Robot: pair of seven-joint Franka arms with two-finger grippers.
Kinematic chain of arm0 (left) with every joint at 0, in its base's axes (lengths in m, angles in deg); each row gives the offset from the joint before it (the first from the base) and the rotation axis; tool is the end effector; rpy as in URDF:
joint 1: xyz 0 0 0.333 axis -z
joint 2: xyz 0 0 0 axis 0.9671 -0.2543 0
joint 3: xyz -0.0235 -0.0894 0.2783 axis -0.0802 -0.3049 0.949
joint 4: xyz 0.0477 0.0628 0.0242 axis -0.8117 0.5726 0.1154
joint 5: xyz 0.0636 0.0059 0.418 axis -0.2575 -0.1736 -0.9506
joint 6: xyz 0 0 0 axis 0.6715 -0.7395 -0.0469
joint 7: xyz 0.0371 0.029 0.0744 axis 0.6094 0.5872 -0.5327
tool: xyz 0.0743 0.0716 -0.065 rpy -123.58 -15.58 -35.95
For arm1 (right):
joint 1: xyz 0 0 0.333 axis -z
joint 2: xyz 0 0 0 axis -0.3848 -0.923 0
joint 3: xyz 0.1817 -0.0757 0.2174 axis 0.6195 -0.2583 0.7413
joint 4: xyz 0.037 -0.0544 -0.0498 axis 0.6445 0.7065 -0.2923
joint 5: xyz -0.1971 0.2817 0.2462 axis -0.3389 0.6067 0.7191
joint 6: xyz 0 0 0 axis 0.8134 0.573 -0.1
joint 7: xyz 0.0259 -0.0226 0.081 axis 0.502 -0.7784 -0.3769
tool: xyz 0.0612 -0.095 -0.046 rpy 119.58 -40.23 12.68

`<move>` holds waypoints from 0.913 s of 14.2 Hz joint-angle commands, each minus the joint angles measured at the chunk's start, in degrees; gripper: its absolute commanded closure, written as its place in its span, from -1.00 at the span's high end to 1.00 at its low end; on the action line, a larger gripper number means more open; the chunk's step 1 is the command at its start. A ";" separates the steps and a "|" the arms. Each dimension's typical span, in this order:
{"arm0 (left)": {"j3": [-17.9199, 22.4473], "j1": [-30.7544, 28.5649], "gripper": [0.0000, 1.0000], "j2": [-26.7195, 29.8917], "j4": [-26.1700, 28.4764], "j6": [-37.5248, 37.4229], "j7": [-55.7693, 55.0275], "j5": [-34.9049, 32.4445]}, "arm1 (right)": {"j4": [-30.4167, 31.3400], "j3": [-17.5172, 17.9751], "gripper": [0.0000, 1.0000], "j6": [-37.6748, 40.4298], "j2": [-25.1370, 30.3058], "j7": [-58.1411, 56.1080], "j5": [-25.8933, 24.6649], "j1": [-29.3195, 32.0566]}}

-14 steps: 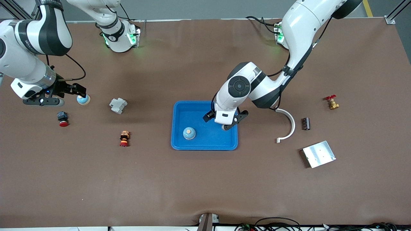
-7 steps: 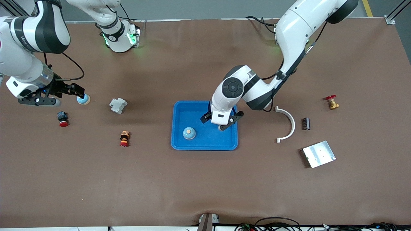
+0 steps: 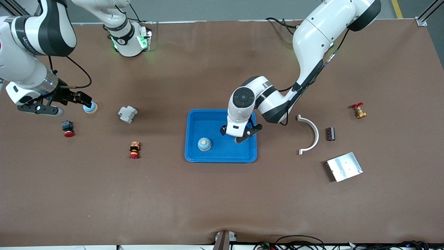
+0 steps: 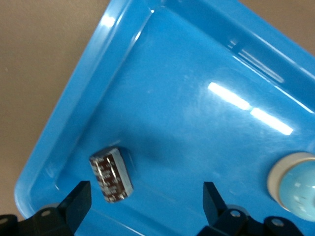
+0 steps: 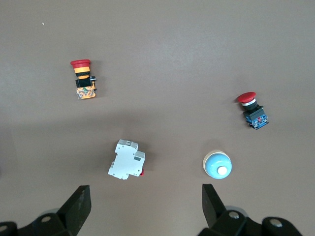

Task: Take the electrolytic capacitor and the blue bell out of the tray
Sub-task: 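Lower the left gripper onto the second capacitor in the tray, then grasp the second capacitor with the left gripper while the right gripper returns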

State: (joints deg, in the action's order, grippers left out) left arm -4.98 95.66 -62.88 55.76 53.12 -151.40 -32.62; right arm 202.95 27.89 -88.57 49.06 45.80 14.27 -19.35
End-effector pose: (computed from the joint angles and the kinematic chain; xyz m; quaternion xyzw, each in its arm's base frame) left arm 0.5162 -0.4843 0.1683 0.9645 0.2625 -0.0257 0.0106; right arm 0.5375 -0.0144 0.4026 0.9978 -0.0566 -0.0257 0.0218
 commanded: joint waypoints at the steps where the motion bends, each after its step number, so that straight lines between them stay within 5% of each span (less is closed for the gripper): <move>1: 0.69 0.88 1.00 -0.05 -0.43 -1.70 1.86 -2.56 | -0.71 -0.22 1.00 0.79 -0.14 0.74 -0.13 -0.47; 13: 0.43 0.97 1.00 0.39 4.31 -4.25 -2.68 -1.94 | -4.04 0.04 1.00 6.49 -0.05 13.31 0.93 -7.07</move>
State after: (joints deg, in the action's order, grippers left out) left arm -4.85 96.11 -63.16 59.70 49.18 -151.64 -34.13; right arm 201.81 28.32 -85.38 49.06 57.35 14.46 -25.75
